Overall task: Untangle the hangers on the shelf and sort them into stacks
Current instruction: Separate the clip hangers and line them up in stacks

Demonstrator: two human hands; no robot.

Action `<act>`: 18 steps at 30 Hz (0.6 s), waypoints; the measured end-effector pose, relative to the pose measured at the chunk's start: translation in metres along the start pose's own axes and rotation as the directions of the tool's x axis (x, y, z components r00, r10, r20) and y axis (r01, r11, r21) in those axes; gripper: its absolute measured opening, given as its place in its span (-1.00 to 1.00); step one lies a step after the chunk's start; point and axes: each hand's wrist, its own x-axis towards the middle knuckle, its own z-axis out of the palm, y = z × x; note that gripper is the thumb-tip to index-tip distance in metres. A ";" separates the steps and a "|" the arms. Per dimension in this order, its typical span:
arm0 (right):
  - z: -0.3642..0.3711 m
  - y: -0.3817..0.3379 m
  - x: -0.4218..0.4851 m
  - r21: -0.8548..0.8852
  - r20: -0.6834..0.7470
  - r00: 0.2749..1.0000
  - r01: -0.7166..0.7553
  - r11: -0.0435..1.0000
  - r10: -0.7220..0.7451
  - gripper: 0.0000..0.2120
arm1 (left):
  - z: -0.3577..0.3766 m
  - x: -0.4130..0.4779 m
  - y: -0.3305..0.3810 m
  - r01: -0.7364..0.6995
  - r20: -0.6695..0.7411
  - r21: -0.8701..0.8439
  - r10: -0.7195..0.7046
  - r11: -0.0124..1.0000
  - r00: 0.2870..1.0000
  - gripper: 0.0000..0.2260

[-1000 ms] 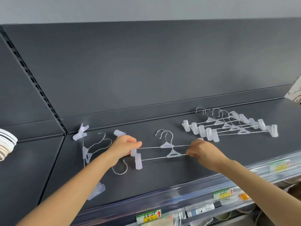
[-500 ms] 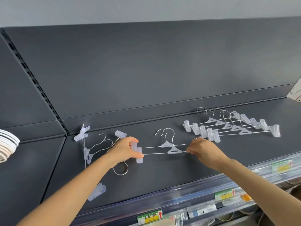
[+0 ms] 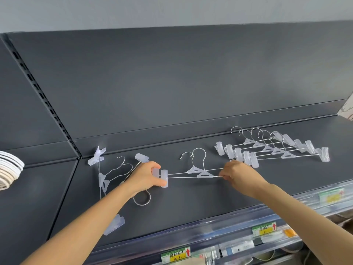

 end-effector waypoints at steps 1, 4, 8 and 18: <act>-0.002 -0.001 0.000 -0.014 0.014 1.000 0.001 1.000 0.000 -0.79 | 0.000 0.000 0.000 0.001 0.003 0.006 -0.001 1.000 1.000 -0.39; -0.007 -0.003 -0.001 -0.077 0.069 0.998 -0.006 0.997 0.012 -0.80 | -0.002 -0.001 0.003 -0.011 0.020 0.019 0.010 1.000 1.000 -0.45; -0.010 -0.009 -0.001 -0.090 0.089 0.996 -0.003 0.996 0.011 -0.84 | -0.001 0.000 0.004 -0.020 0.013 0.001 0.020 1.000 1.000 -0.59; -0.007 -0.030 0.007 -0.054 0.048 0.998 0.029 0.998 -0.027 -0.84 | 0.000 0.011 0.000 -0.016 -0.051 -0.150 0.008 0.988 0.999 -0.81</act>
